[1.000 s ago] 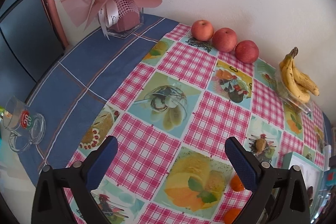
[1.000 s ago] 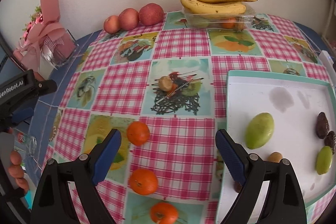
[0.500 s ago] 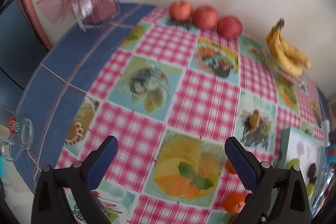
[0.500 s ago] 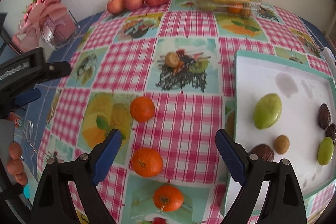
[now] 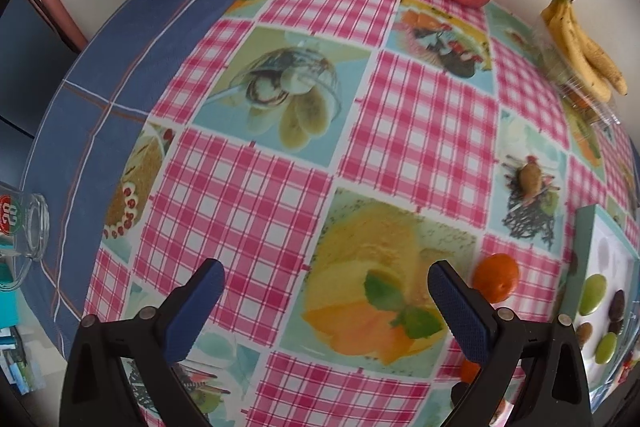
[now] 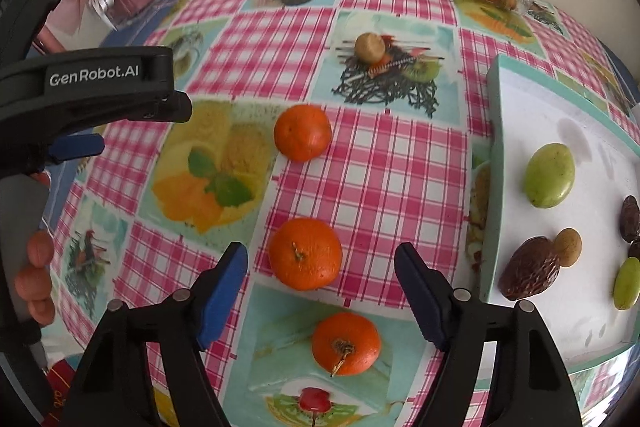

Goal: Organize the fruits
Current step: 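Close the right tool on an orange while the left tool grasps another orange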

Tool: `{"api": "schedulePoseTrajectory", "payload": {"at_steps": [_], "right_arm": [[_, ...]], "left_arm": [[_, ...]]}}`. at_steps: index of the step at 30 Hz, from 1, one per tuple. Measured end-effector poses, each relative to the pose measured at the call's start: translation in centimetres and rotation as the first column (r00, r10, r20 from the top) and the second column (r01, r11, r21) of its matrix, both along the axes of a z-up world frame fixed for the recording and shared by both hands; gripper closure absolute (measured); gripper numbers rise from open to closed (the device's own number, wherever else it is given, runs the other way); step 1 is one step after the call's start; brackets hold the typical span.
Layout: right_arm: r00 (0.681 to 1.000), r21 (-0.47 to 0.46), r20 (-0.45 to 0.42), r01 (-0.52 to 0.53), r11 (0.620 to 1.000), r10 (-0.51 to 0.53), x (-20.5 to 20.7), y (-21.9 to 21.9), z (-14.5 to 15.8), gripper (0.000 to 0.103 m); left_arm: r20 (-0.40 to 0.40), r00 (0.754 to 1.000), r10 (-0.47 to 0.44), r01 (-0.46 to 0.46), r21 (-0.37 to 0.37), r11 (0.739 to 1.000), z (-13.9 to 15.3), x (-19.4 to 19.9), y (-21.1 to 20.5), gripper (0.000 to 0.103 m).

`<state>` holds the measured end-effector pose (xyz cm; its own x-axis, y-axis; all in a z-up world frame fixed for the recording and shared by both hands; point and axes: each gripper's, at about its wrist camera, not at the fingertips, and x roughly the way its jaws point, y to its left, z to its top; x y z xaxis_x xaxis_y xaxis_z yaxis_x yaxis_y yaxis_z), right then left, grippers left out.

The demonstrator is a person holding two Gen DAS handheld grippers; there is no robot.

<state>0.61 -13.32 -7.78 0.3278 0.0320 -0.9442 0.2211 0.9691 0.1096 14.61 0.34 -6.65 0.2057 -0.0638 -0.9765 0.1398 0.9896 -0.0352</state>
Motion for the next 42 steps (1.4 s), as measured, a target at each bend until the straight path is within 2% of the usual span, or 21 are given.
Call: {"api": "schedulePoseTrajectory", "payload": {"at_steps": [5, 7, 8, 9, 11, 16, 25, 29, 36, 38, 42], "right_arm": [[1.000, -0.018, -0.025, -0.017, 1.000, 0.016, 0.0, 0.7, -0.6, 0.028], [0.999, -0.018, -0.035, -0.024, 1.000, 0.024, 0.0, 1.0, -0.8, 0.035], [0.999, -0.018, -0.041, -0.027, 0.999, 0.026, 0.0, 1.1, -1.0, 0.046], [0.999, -0.020, -0.045, -0.028, 0.999, 0.027, 0.0, 1.2, -1.1, 0.052], [0.998, -0.021, -0.055, -0.030, 0.999, 0.029, -0.1, 1.5, -1.4, 0.052], [0.998, -0.015, -0.047, -0.032, 0.999, 0.031, 0.1, 1.9, -1.5, 0.062], [0.999, -0.003, -0.040, -0.036, 0.999, 0.036, 0.5, 1.4, -1.3, 0.064], [1.000, 0.013, 0.002, -0.029, 1.000, 0.029, 0.3, 0.7, -0.1, 0.064], [0.997, -0.003, 0.044, 0.067, 0.998, -0.066, -0.2, -2.6, 1.5, 0.064], [0.993, 0.005, 0.057, 0.102, 0.995, -0.103, -0.5, -3.9, 2.0, 0.064], [0.987, 0.000, 0.072, 0.147, 0.989, -0.147, -0.9, -5.4, 2.6, 0.064]], "left_arm": [[-0.032, 0.999, 0.003, -0.003, 0.007, 1.000, -0.8, 0.0, 0.3, 0.000], [-0.039, 0.999, 0.000, 0.000, -0.001, 1.000, -1.0, -0.1, 0.3, 0.000], [-0.040, 0.999, -0.003, 0.003, -0.001, 1.000, -1.0, -0.1, 0.3, 0.000], [-0.040, 0.999, -0.005, 0.005, -0.001, 1.000, -1.0, -0.1, 0.2, 0.000], [-0.039, 0.999, -0.007, 0.006, -0.004, 1.000, -0.9, -0.1, 0.2, 0.000], [-0.035, 0.999, -0.008, 0.007, -0.013, 1.000, -0.8, 0.1, -0.1, 0.000], [-0.026, 1.000, -0.013, 0.013, -0.023, 1.000, 0.1, -0.2, -0.3, 0.000], [-0.020, 1.000, -0.009, 0.008, -0.030, 1.000, 0.3, -0.3, -0.3, 0.000], [-0.009, 1.000, -0.025, 0.025, -0.086, 0.996, 1.0, -0.5, -1.1, 0.002], [-0.013, 0.999, -0.046, 0.044, -0.110, 0.993, 1.2, -0.7, -1.9, 0.005], [-0.008, 0.991, -0.131, 0.129, -0.121, 0.984, 1.2, -1.5, -4.0, 0.017]]}}
